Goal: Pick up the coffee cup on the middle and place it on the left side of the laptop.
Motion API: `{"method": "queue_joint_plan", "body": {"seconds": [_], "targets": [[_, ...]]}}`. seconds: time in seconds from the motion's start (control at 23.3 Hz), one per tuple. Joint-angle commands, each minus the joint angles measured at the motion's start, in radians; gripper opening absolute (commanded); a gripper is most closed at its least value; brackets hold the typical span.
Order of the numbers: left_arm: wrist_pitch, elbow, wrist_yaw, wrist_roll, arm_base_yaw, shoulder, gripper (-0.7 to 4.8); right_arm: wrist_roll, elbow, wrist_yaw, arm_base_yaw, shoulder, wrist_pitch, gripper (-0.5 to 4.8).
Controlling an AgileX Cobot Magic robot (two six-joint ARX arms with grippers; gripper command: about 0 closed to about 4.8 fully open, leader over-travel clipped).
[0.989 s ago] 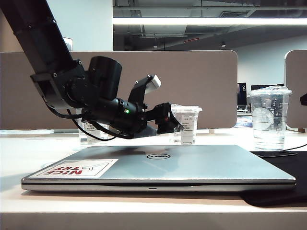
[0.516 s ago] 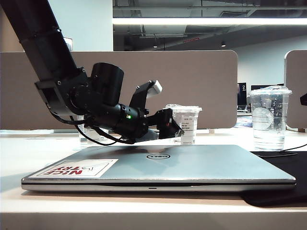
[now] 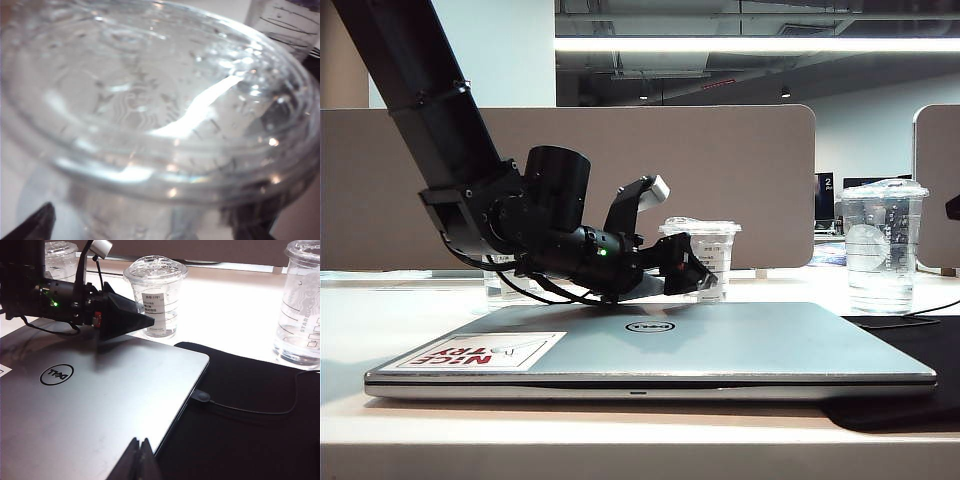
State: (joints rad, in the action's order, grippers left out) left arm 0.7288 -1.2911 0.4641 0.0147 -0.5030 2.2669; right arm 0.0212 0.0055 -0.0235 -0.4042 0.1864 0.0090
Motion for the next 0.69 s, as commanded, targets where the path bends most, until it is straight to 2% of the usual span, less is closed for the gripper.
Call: {"method": "queue_joint_plan", "body": {"seconds": [0.04,0.34,0.69], "targets": [[0.012,-0.016,0.031,-0.008,-0.001,0.015,4.79,0.001,-0.004,0.000,-0.001,-0.001,0.017,-0.05],[0.021,-0.017,0.056,-0.061,-0.001,0.043,4.79,0.001,-0.004,0.000,-0.002,-0.001,0.017,-0.05],[0.066,-0.045,0.056,-0.071,-0.001,0.053,4.79,0.001,-0.004,0.000,-0.001,-0.001,0.017,-0.05]]}}
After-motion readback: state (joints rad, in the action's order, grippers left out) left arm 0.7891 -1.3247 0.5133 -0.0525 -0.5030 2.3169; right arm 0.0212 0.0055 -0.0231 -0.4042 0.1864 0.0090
